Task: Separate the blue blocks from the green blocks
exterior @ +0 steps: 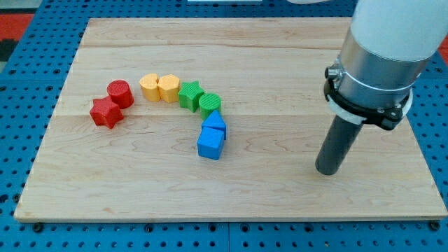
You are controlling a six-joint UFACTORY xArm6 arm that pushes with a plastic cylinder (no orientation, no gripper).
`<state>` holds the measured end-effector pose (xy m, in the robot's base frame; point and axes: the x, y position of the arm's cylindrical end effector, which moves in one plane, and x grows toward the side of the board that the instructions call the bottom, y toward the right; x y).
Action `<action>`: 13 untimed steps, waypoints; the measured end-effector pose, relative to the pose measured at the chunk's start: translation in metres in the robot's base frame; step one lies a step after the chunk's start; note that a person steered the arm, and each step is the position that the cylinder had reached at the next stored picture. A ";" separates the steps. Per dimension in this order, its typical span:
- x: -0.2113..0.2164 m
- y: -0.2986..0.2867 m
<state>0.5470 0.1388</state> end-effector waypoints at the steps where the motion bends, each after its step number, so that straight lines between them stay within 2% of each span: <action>1: 0.000 -0.009; 3: 0.004 -0.014; 5: 0.057 -0.078; 7: 0.061 -0.113; 13: 0.061 -0.099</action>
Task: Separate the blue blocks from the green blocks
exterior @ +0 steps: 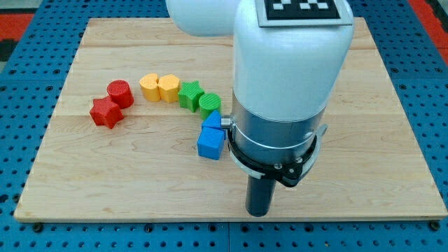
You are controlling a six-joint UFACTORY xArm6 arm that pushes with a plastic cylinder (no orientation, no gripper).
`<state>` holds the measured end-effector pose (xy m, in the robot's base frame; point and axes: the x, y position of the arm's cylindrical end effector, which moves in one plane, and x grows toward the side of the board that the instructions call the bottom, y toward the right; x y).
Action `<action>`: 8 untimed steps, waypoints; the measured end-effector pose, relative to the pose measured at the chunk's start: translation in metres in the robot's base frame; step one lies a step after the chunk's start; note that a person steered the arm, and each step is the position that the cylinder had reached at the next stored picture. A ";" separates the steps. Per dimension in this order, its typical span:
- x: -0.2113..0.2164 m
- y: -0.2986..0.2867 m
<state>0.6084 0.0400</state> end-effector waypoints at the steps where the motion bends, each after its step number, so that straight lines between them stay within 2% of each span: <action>1: 0.000 0.001; 5: 0.000 0.011; 6: -0.012 0.011; 8: -0.088 0.019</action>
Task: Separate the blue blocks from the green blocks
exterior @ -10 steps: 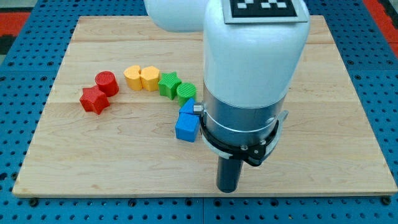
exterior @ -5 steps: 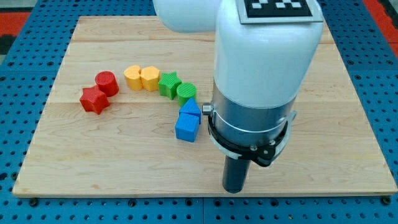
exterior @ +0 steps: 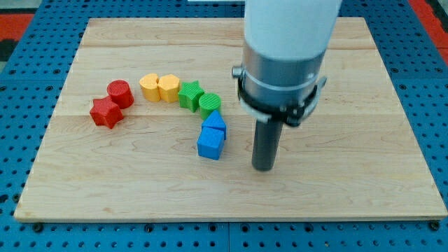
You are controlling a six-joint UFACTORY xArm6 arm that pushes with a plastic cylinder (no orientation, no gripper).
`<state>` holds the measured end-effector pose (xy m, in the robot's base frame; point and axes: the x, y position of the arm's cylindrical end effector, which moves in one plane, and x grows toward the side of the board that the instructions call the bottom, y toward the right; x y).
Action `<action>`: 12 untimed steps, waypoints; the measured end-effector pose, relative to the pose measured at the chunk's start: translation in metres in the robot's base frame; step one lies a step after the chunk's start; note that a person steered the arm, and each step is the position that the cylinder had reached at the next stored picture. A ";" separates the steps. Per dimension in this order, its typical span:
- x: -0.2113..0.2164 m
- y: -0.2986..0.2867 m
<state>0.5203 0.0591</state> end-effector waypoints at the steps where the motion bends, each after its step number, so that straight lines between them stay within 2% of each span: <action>1: -0.067 0.008; 2: -0.073 -0.027; 3: -0.117 -0.029; 4: -0.106 -0.050; 5: -0.054 -0.040; 6: -0.048 -0.064; 7: -0.062 -0.075; 8: -0.101 -0.077; 9: -0.101 -0.118; 10: -0.051 -0.117; 11: -0.026 -0.111; 12: -0.026 -0.105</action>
